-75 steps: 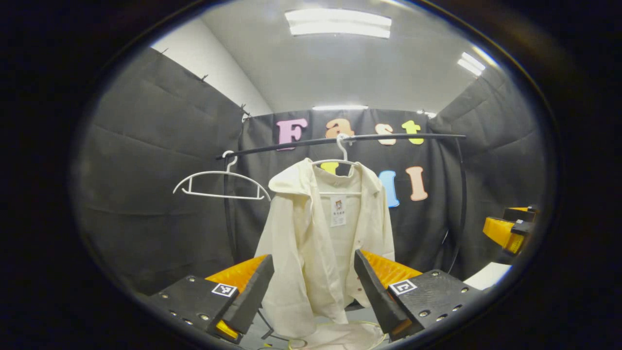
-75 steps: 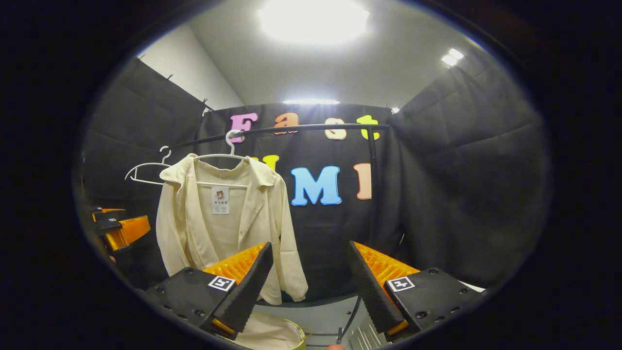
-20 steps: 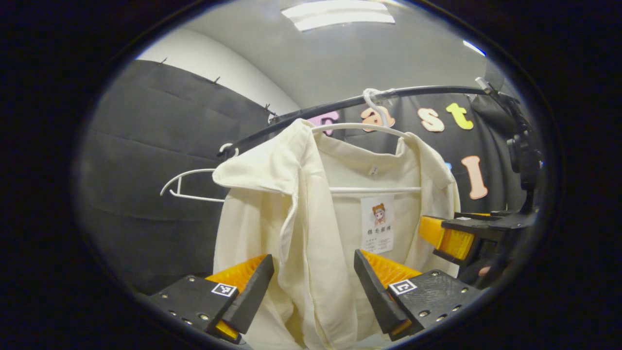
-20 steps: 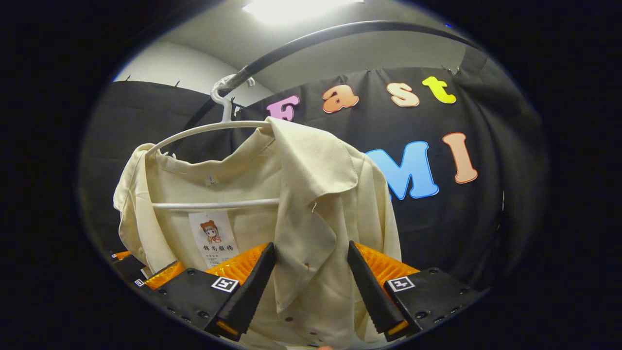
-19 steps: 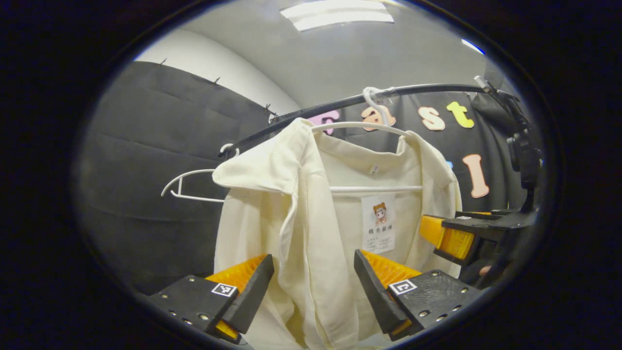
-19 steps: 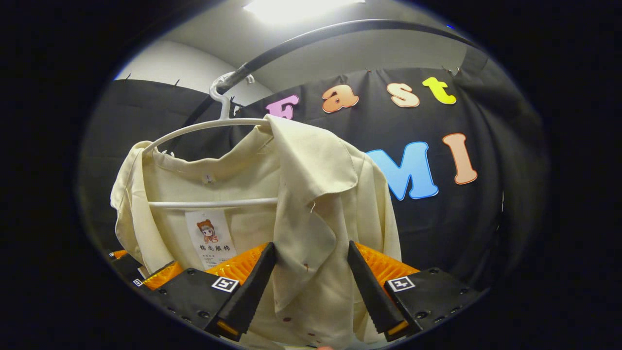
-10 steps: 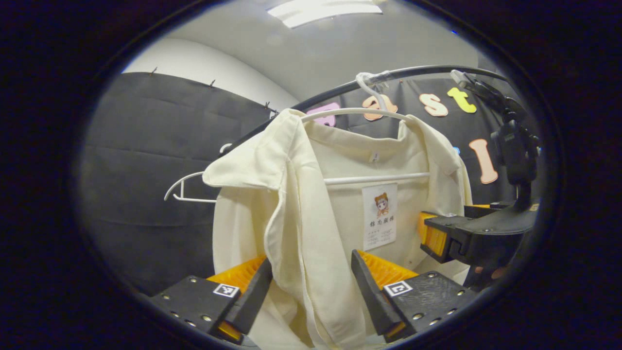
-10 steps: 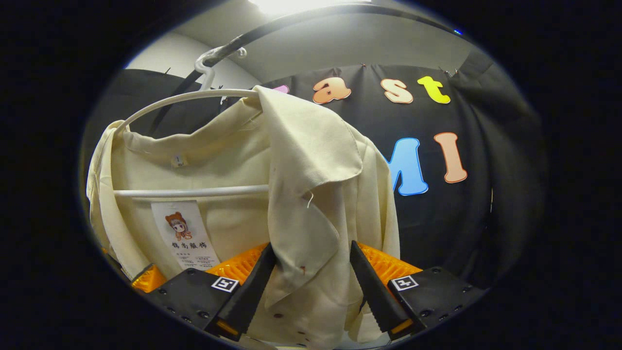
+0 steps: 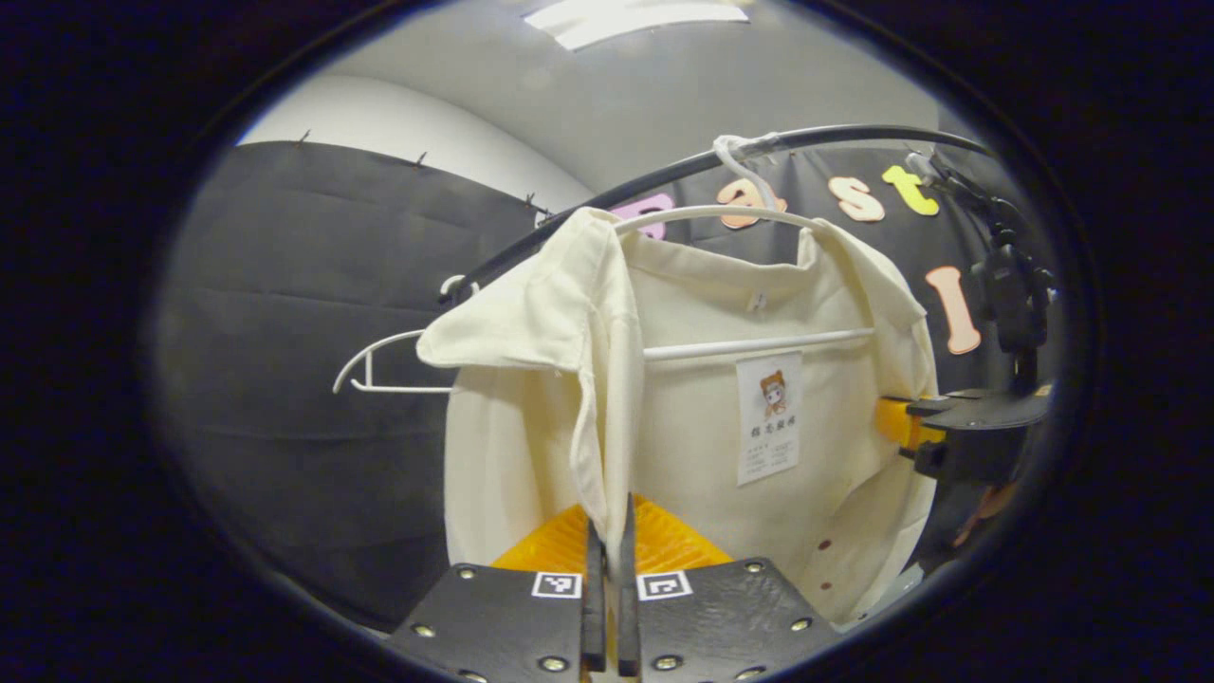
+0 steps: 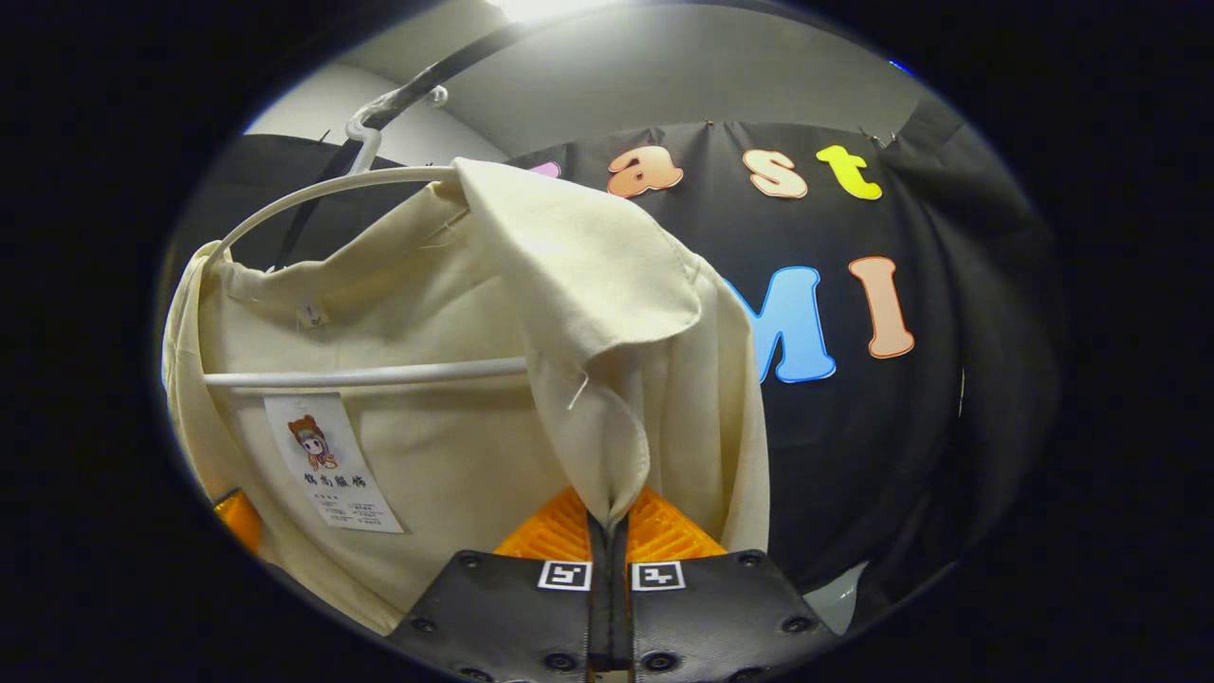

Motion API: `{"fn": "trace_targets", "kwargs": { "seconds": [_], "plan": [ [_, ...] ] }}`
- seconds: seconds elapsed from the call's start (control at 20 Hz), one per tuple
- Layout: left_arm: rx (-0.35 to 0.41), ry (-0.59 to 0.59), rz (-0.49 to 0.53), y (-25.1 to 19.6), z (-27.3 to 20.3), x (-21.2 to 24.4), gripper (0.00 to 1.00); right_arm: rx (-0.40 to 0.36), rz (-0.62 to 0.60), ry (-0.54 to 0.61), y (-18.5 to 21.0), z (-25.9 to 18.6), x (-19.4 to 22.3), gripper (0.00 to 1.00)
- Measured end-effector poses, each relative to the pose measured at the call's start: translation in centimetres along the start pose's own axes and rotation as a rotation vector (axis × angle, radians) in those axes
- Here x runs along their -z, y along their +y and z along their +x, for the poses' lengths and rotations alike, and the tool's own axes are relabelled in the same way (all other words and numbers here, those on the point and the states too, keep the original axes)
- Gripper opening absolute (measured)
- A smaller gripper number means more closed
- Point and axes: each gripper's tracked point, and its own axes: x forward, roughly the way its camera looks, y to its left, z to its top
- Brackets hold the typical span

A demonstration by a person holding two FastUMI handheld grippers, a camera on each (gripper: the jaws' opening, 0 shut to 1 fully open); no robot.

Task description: Grasp the clothes on the hanger with both hands and then place them into the laundry hamper below.

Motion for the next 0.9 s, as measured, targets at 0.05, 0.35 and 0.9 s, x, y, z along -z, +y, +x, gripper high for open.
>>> {"fn": "trace_targets", "kwargs": {
  "seconds": [0.05,0.35,0.9],
  "plan": [
    [-0.02,0.0,0.01,0.8,-0.1,0.1,0.04,0.022,-0.02,-0.018,-1.0,-0.2,-0.5,0.01],
    [-0.025,-0.021,0.031,2.9,-2.2,-1.8,0.01,0.102,-0.062,-0.112,-5.0,-0.8,-2.9,0.01],
    [-0.124,-0.14,0.073,9.5,-5.6,-8.5,0.0,0.22,-0.106,-0.238,-9.6,-2.1,-6.3,0.01]
  ]
}}
